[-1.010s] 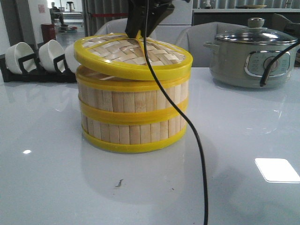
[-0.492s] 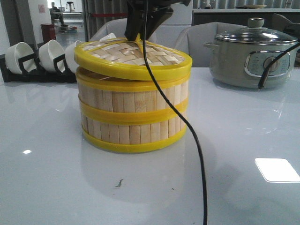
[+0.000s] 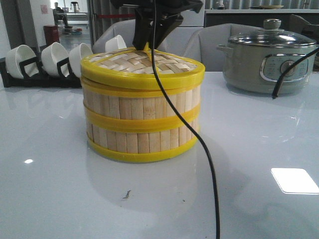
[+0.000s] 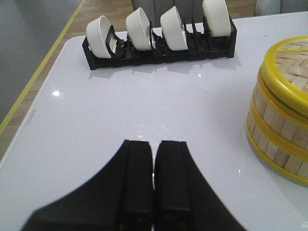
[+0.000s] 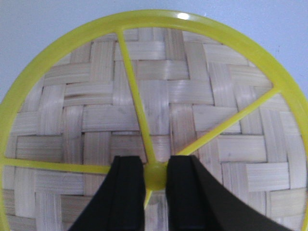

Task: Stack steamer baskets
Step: 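Lower the lid onto the top basket with the right gripper and release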

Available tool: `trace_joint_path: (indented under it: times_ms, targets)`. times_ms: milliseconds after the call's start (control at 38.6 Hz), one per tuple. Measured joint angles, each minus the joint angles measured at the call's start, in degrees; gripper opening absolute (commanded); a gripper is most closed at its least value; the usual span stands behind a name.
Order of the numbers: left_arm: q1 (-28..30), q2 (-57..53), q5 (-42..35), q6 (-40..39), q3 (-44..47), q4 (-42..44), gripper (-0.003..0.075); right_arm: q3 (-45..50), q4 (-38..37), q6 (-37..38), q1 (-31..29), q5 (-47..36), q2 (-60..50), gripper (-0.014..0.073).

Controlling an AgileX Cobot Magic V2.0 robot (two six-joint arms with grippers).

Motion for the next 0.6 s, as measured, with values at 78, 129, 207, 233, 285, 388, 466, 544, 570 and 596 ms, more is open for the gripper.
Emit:
trace_joint_path:
  times_ms: [78,129,207,233,285,388,466,544,570,596]
  targets:
    - [0.0,0.0,0.0,0.0,0.0,0.0,0.0087,0.0,0.1,0.0,0.0,-0.6,0.0,0.0377]
    - [0.0,0.0,0.0,0.0,0.0,0.0,0.0087,0.0,0.2,0.0,0.0,-0.9,0.0,0.0377]
    - [0.0,0.0,0.0,0.0,0.0,0.0,0.0087,0.0,0.2,0.0,0.0,-1.1,0.0,0.0377]
    - [0.0,0.0,0.0,0.0,0.0,0.0,0.0087,0.0,0.2,0.0,0.0,-1.2,0.0,0.0377]
    - [0.0,0.0,0.0,0.0,0.0,0.0,0.0087,0.0,0.2,0.0,0.0,-1.3,0.0,0.0377]
    - [0.0,0.0,0.0,0.0,0.0,0.0,0.0087,0.0,0.2,0.0,0.0,-1.3,0.0,0.0377]
    - [0.0,0.0,0.0,0.0,0.0,0.0,0.0087,0.0,0.2,0.0,0.0,-1.3,0.0,0.0377]
    - [0.0,0.0,0.0,0.0,0.0,0.0,0.0087,0.0,0.2,0.0,0.0,-1.3,0.0,0.037]
    - [0.0,0.0,0.0,0.0,0.0,0.0,0.0087,0.0,0.2,0.0,-0.1,-1.4,0.0,0.0368]
    - [0.0,0.0,0.0,0.0,0.0,0.0,0.0087,0.0,0.2,0.0,-0.1,-1.4,-0.1,0.0367]
